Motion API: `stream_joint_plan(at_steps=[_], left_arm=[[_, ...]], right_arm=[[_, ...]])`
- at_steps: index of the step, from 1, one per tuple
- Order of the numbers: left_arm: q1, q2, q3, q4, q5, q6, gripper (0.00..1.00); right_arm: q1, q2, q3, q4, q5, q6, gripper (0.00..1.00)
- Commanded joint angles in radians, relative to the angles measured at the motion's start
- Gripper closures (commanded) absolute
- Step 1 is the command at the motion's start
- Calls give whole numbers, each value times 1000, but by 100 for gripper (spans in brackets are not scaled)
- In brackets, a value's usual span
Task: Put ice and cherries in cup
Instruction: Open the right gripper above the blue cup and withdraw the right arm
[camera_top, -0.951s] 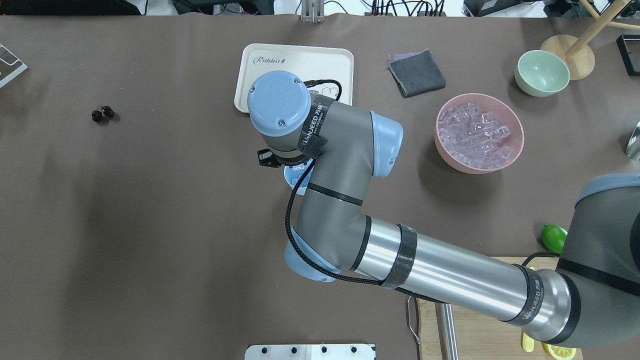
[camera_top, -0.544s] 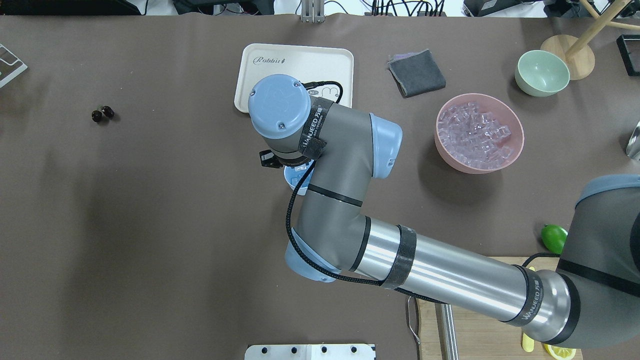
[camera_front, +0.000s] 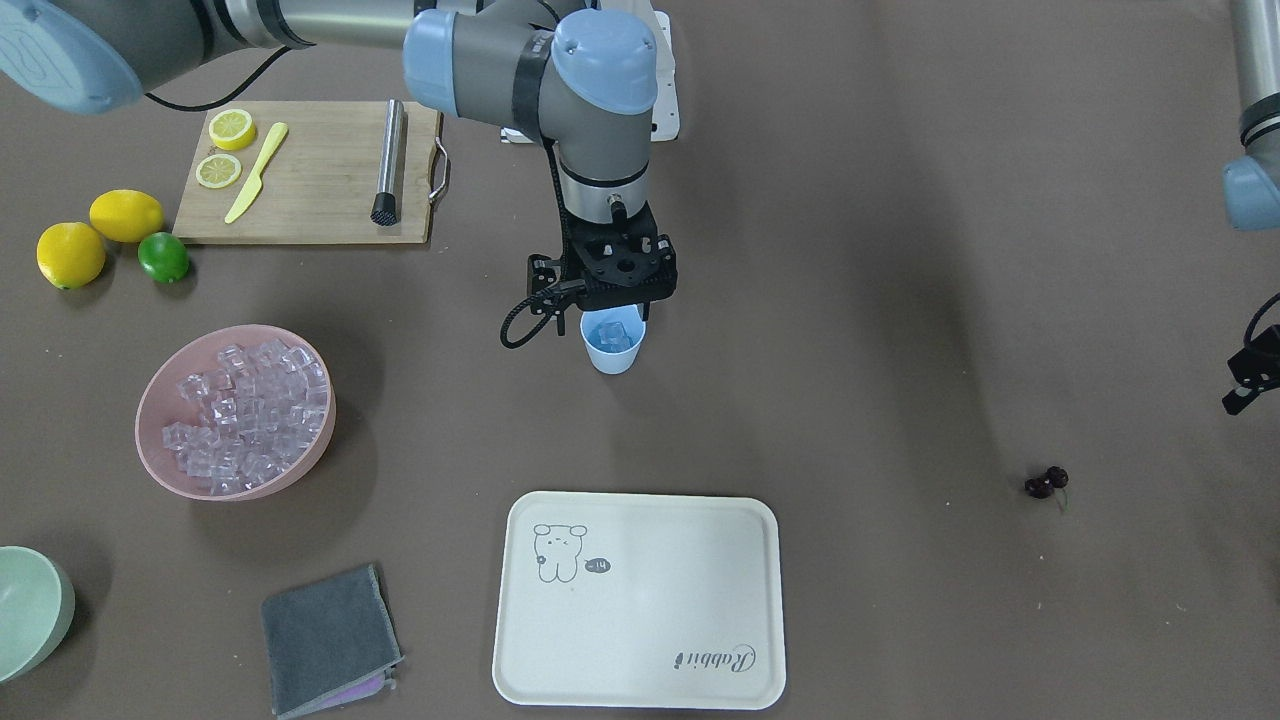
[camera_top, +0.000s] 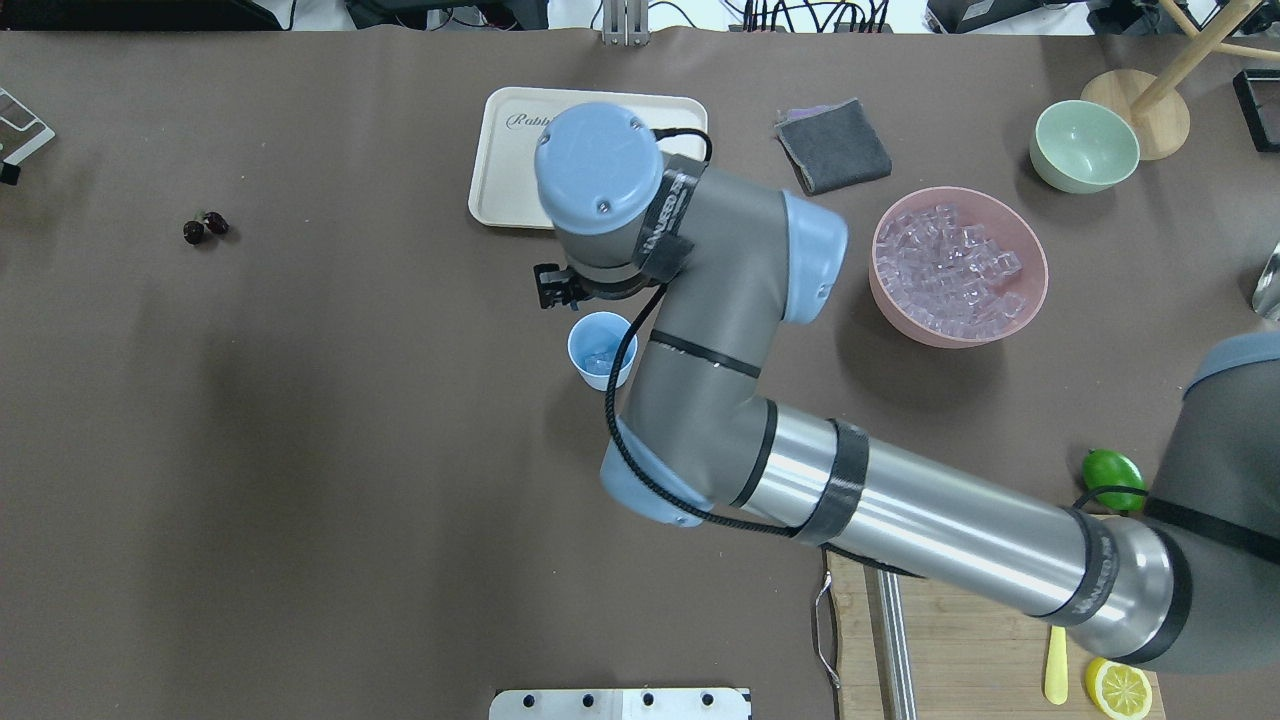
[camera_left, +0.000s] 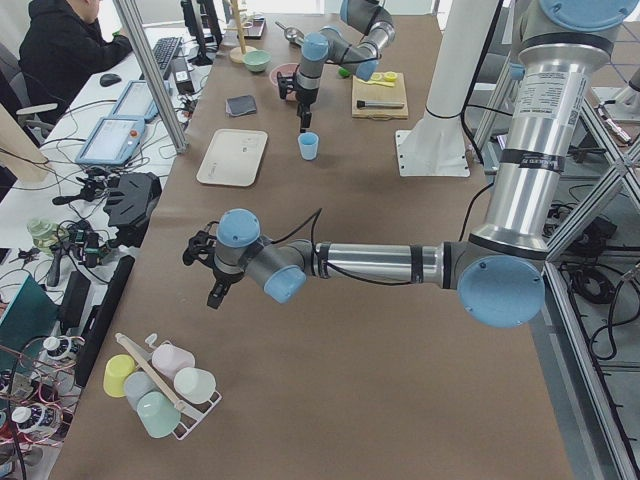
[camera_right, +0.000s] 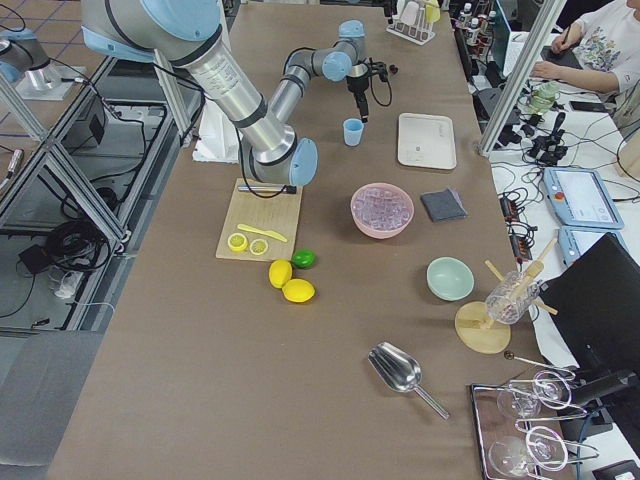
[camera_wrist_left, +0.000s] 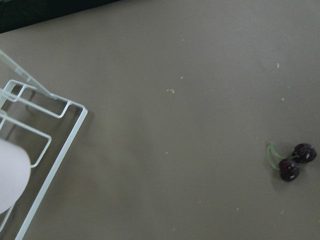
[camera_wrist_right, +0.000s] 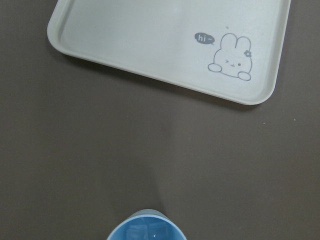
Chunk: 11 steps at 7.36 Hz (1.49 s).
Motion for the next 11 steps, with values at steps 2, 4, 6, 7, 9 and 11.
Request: stream_joint_plan(at_steps=[2, 4, 6, 7, 9, 11], left_arm=[[192, -169, 58, 39, 6, -166, 2], [295, -196, 91, 31, 166, -208, 2], [300, -185, 128, 25, 170, -199, 2], [300, -193, 146, 26, 175, -198, 2], [297, -196, 172, 29, 210, -196, 3], [297, -201, 195, 28, 210, -202, 4]], right_arm=[[337, -225, 263, -66, 335, -257, 1], [538, -407, 343, -123, 423, -607, 1], [684, -565, 343, -117, 472, -899, 1], [744, -636, 343, -106, 483, -1035, 1], [800, -701, 342, -102, 492, -1137, 1], [800, -704, 342, -100, 488, -1156, 1]])
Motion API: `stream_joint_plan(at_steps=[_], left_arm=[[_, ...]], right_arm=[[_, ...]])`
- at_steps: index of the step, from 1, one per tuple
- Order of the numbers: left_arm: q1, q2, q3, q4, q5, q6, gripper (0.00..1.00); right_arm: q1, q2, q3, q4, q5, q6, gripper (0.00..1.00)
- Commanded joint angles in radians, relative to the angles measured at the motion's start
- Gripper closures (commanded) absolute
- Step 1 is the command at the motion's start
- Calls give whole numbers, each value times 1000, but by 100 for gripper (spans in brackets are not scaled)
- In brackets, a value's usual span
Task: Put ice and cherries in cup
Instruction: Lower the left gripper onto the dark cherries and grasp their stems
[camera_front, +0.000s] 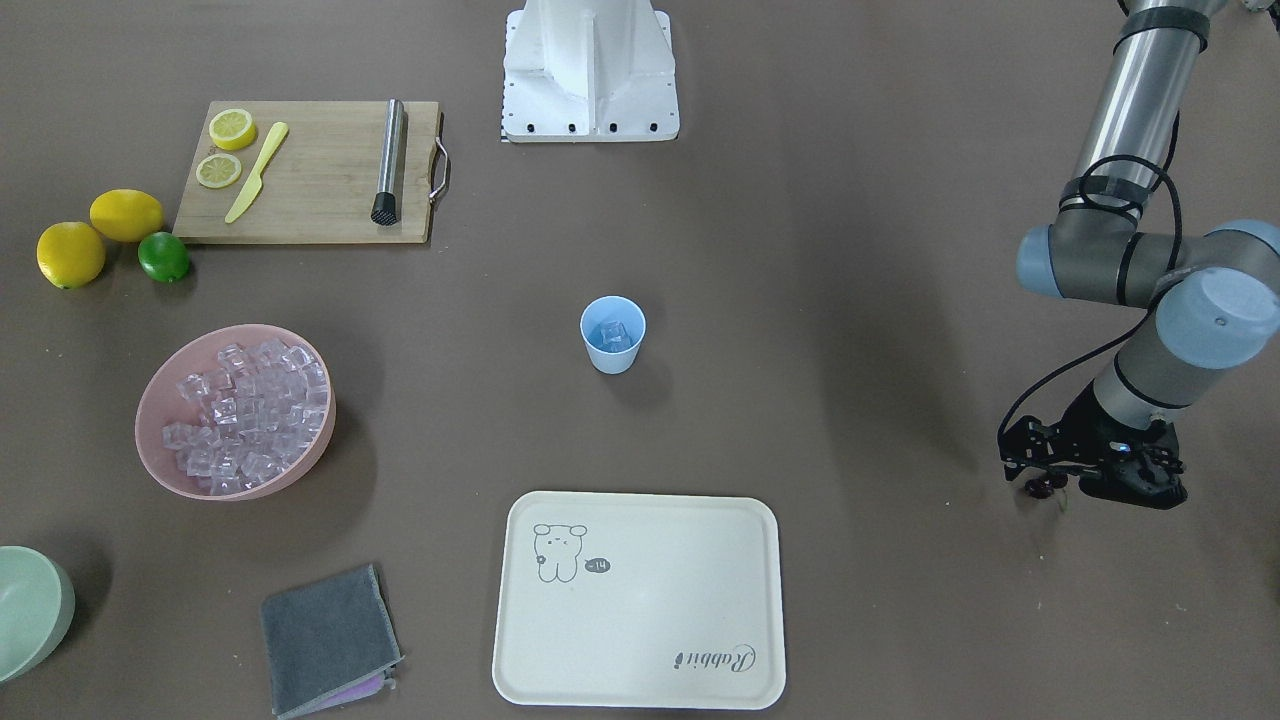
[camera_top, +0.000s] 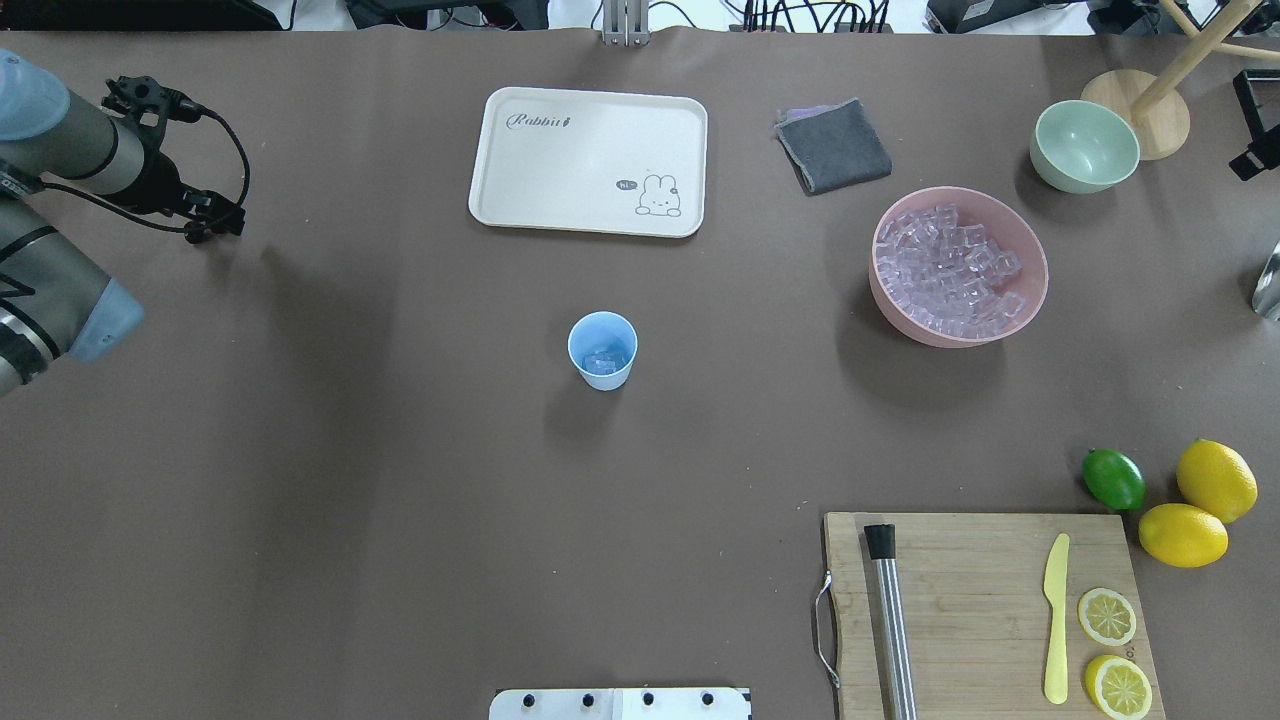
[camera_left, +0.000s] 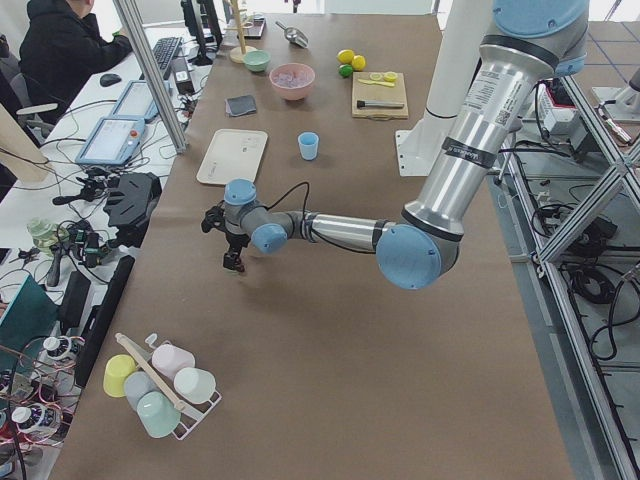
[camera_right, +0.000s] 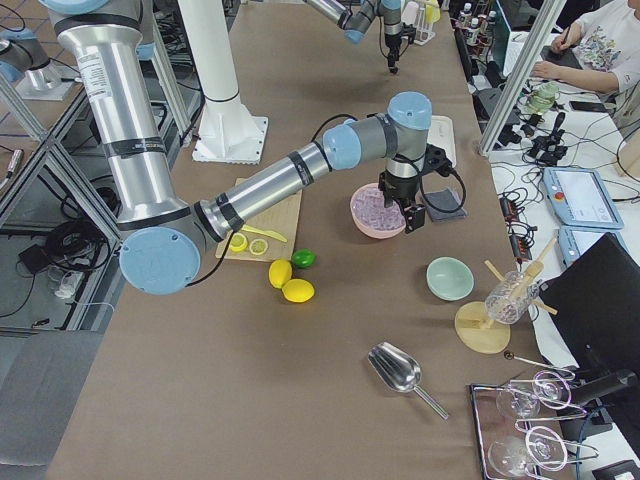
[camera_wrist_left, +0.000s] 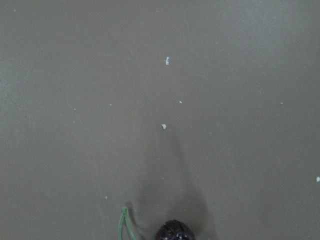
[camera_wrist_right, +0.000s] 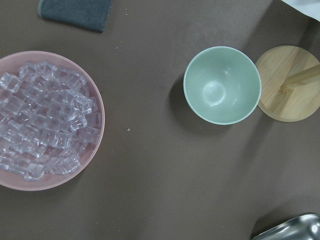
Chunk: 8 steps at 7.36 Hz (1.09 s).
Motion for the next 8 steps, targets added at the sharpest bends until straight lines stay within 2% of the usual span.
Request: stream_joint_plan(at_steps=[1, 3, 4, 6, 7, 8], left_arm=[[0, -2, 15, 0, 2, -2, 23], [0, 4, 21, 3, 2, -2, 44], [-2, 0, 27, 1, -4, -11, 48], [-8, -3, 26, 3, -12, -37, 81], [-20, -4, 18, 1, -50, -45, 100], [-37, -22, 11, 3, -61, -40, 100]], right_arm=[[4, -8, 2, 2, -5, -16, 1], [4, -11, 13, 2, -8, -15, 1], [4, -14, 19, 2, -9, -15, 1], [4, -14, 19, 10, -13, -13, 1], [4, -17, 17, 16, -14, -15, 1], [3, -20, 16, 17, -14, -15, 1]])
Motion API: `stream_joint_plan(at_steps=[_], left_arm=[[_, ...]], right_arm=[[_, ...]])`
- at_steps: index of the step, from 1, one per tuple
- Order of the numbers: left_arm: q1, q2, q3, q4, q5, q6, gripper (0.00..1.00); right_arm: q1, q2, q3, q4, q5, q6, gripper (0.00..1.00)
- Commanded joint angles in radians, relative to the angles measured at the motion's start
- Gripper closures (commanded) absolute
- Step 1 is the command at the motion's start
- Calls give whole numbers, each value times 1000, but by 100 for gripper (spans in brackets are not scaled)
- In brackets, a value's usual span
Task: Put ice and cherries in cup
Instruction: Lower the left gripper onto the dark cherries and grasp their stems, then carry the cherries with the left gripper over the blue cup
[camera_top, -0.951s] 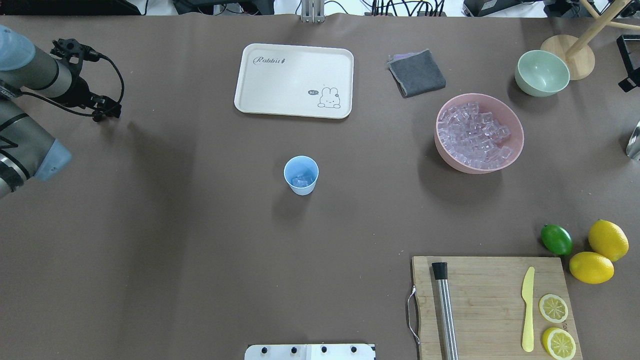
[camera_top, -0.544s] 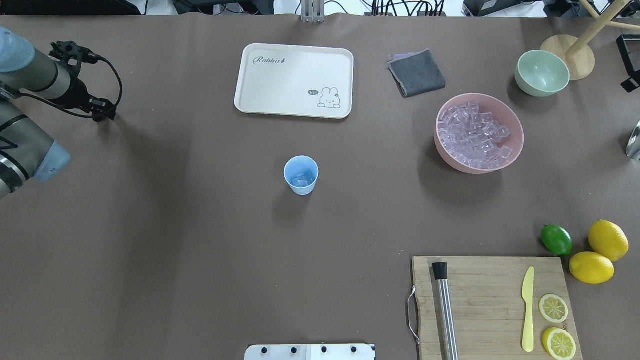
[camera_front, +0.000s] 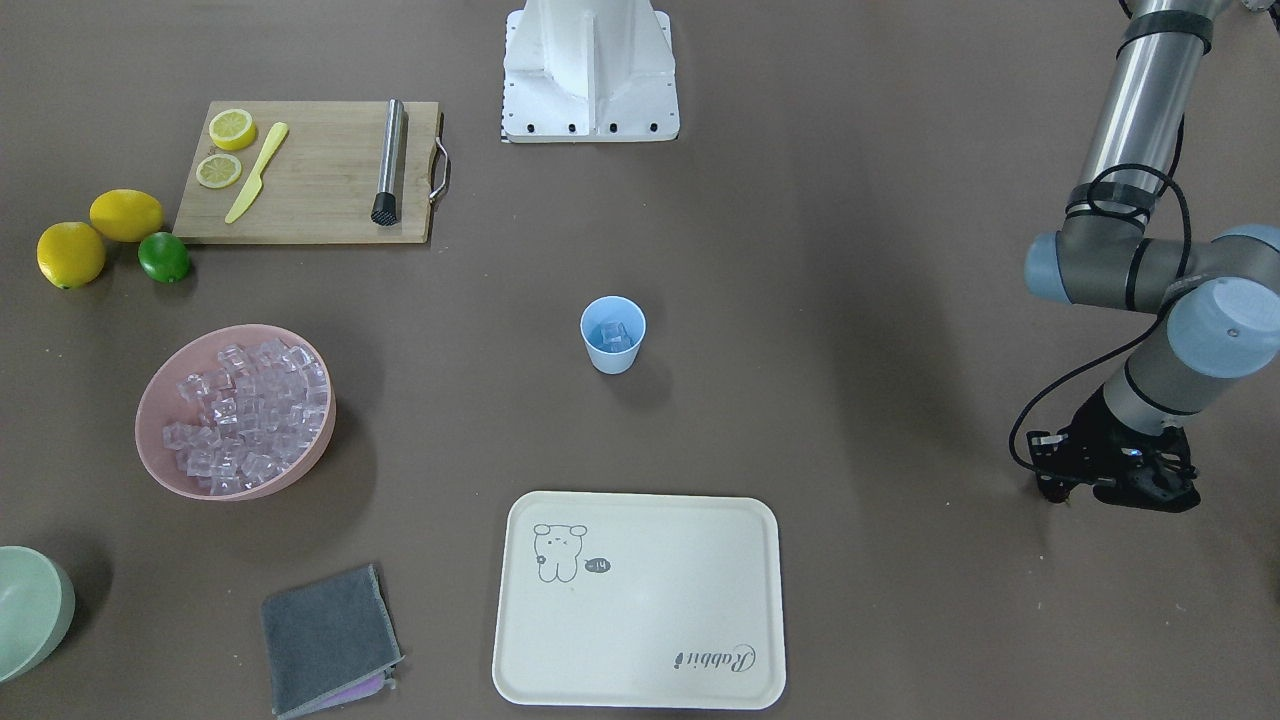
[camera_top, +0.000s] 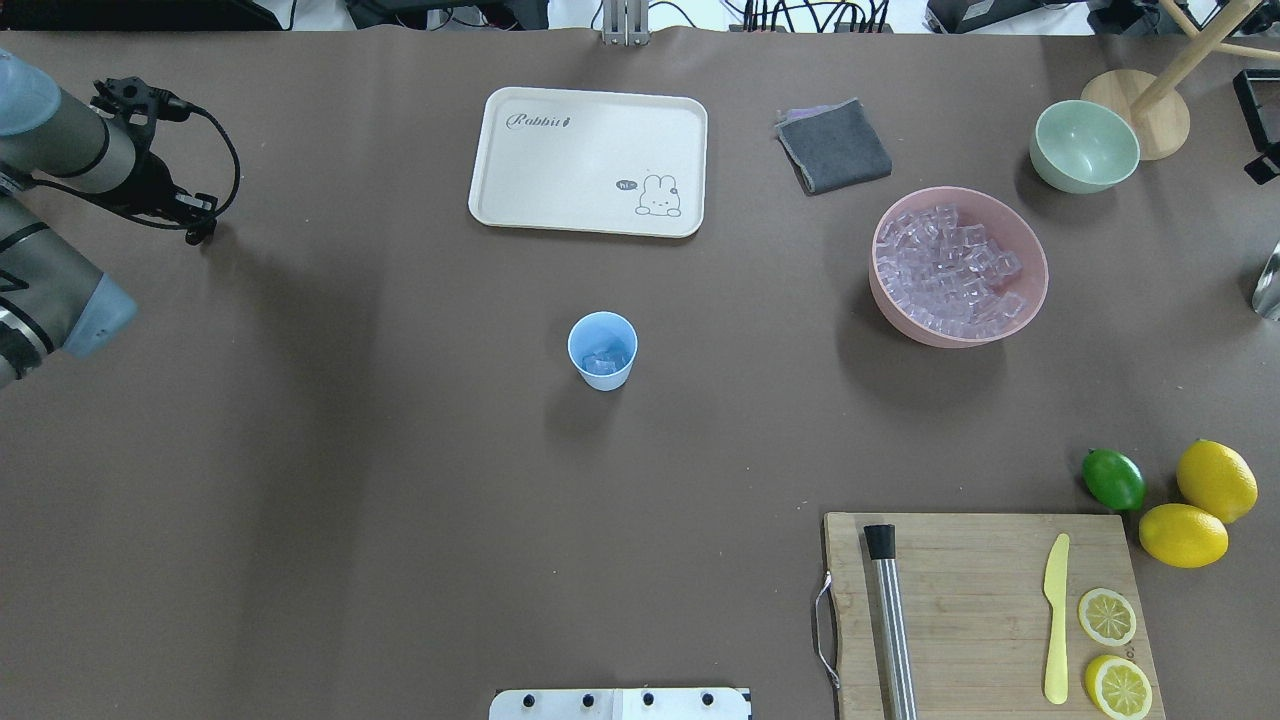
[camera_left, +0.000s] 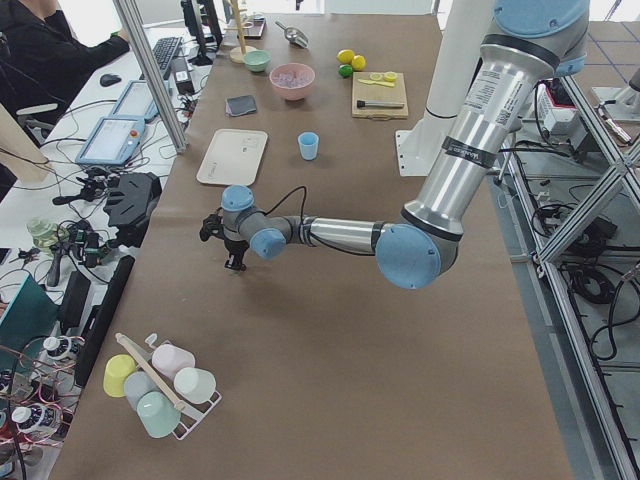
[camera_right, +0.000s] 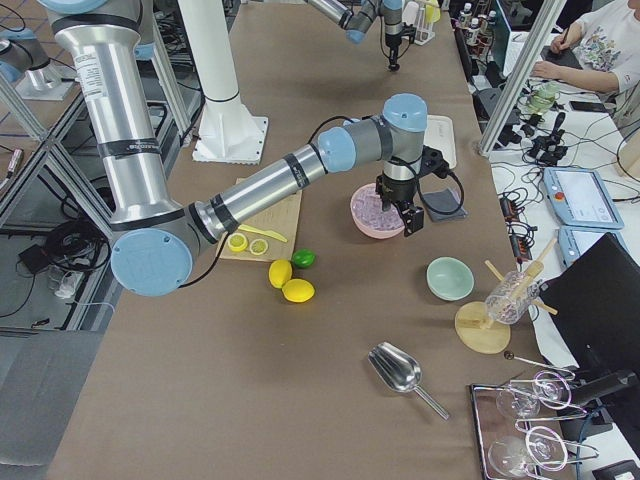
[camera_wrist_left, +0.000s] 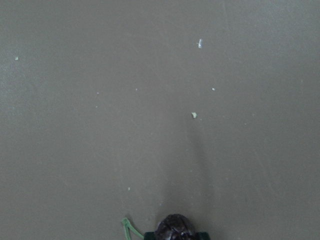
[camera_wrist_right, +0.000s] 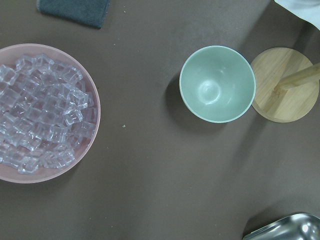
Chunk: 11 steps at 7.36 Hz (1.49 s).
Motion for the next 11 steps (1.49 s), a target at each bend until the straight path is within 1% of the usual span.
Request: stream_joint_plan(at_steps=[1, 2, 3, 4, 5, 6, 7, 8, 9, 10, 11], left_arm=[[-39, -30, -36, 16, -37, -7, 100], [-51, -71, -88, 97, -69, -10, 100], [-47, -129, -152, 187, -72, -16, 100], [2, -169, -212, 196, -74, -118, 100], [84, -219, -249, 197, -69, -234, 100], [142, -244, -293, 199, -58, -310, 100], [191, -244, -350, 199, -43, -382, 100], [272, -246, -404, 199, 41, -445, 100], [335, -246, -432, 199, 96, -479, 100], [376, -255, -433, 199, 121, -507, 100], [430, -261, -436, 199, 186, -547, 100]], right_arm=[[-1, -5, -2, 4, 1, 1, 1], [-1, -5, -5, 4, 1, 4, 1], [-1, -7, -9, 4, -1, 0, 1], [-1, -23, -12, 6, 1, -5, 1], [2, -49, -14, 19, 1, -22, 1], [15, -71, -31, 30, -1, -64, 1], [75, -76, -78, 36, 8, -170, 1], [129, -79, -112, 35, 12, -245, 1], [164, -85, -150, 35, 12, -323, 1], [193, -85, -188, 36, 12, -383, 1], [209, -86, -207, 36, 10, -411, 1]])
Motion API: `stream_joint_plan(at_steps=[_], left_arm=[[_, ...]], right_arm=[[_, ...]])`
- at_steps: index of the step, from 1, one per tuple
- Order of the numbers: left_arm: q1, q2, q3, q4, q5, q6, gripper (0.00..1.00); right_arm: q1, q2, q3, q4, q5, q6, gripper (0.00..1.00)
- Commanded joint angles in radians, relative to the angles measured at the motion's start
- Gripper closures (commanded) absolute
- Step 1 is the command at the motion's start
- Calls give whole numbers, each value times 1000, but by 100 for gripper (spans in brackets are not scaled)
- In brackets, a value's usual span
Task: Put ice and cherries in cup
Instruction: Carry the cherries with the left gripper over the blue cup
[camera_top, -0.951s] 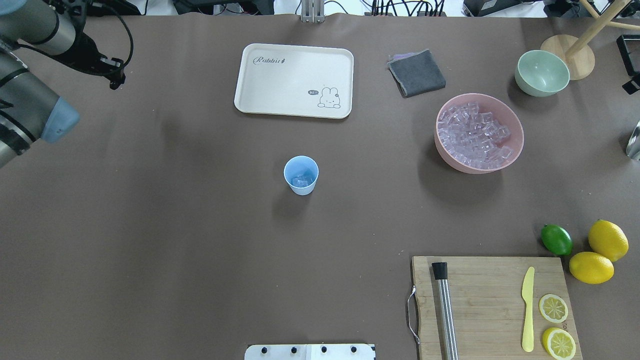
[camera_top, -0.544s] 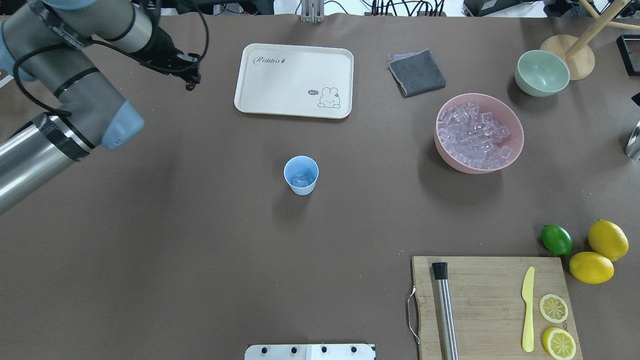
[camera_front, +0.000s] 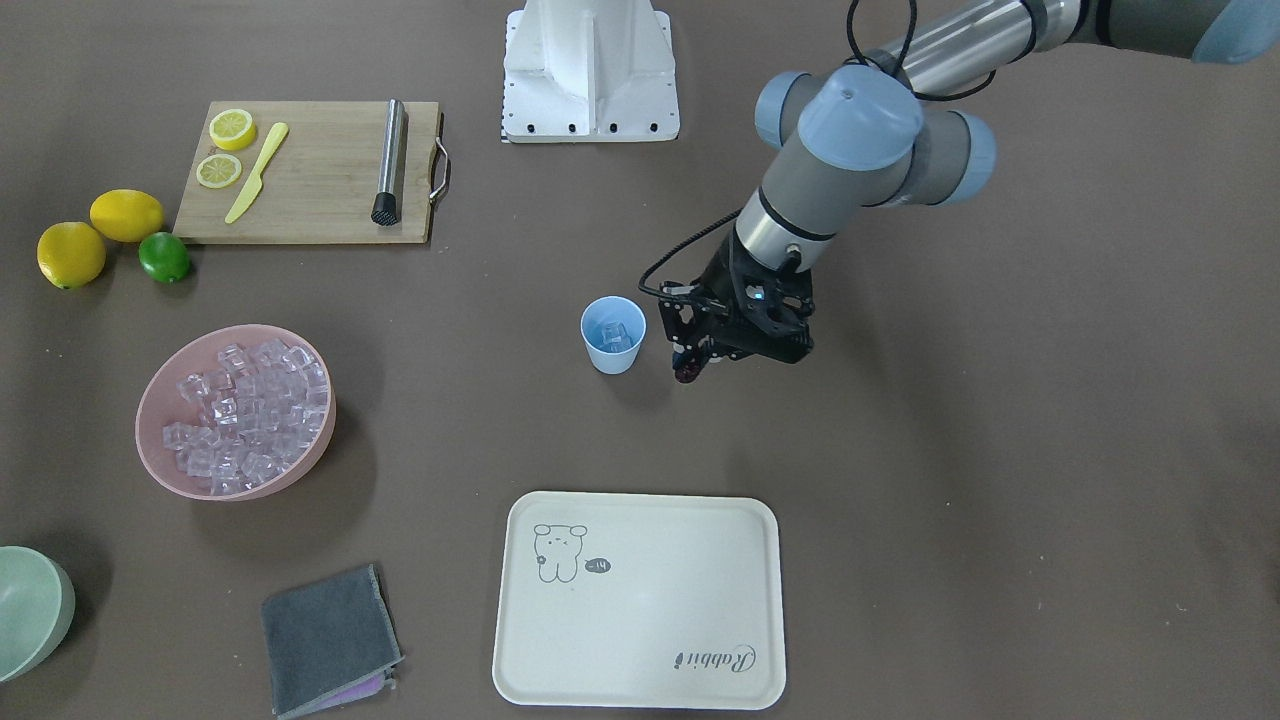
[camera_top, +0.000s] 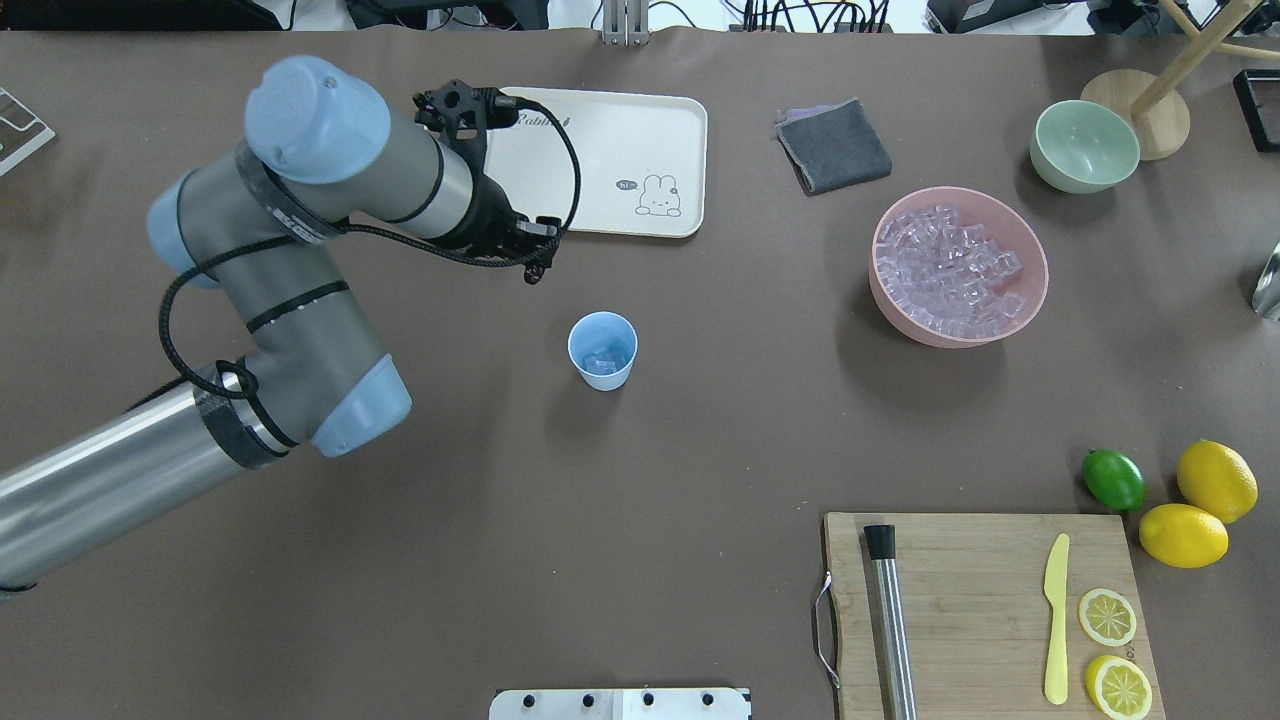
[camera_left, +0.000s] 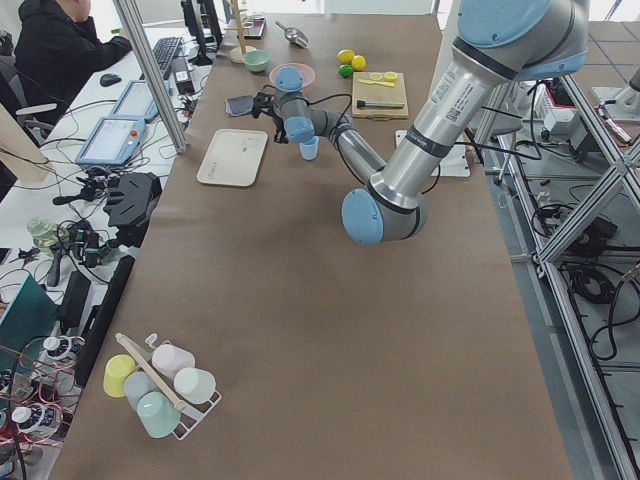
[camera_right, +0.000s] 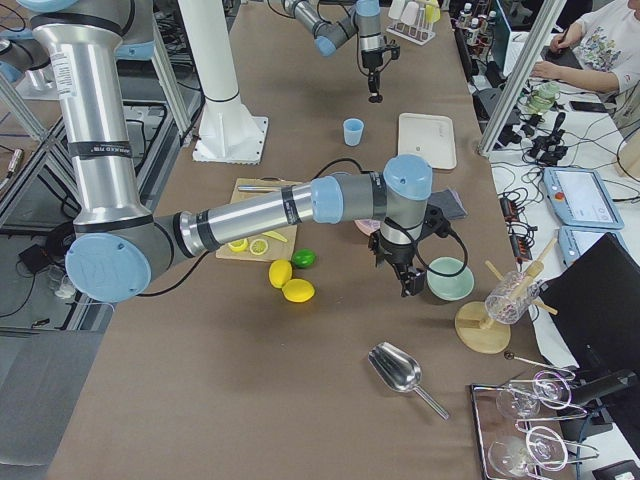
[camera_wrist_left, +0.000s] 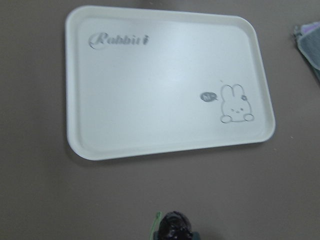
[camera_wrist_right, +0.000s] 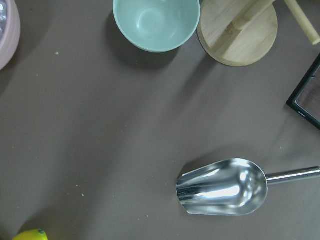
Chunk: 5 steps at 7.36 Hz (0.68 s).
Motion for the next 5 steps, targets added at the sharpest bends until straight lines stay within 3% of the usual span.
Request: stream_joint_plan(at_steps=[1, 3, 5], left_arm=[[130, -28, -12, 0, 128, -66, 100], [137, -32, -15, 2, 127, -67, 100], [137, -22, -9, 3, 127, -55, 100]], right_arm=[[33, -4, -56, 7, -2, -79, 1], [36, -2, -116, 106, -2, -68, 1], [36, -4, -119, 106, -1, -67, 1]])
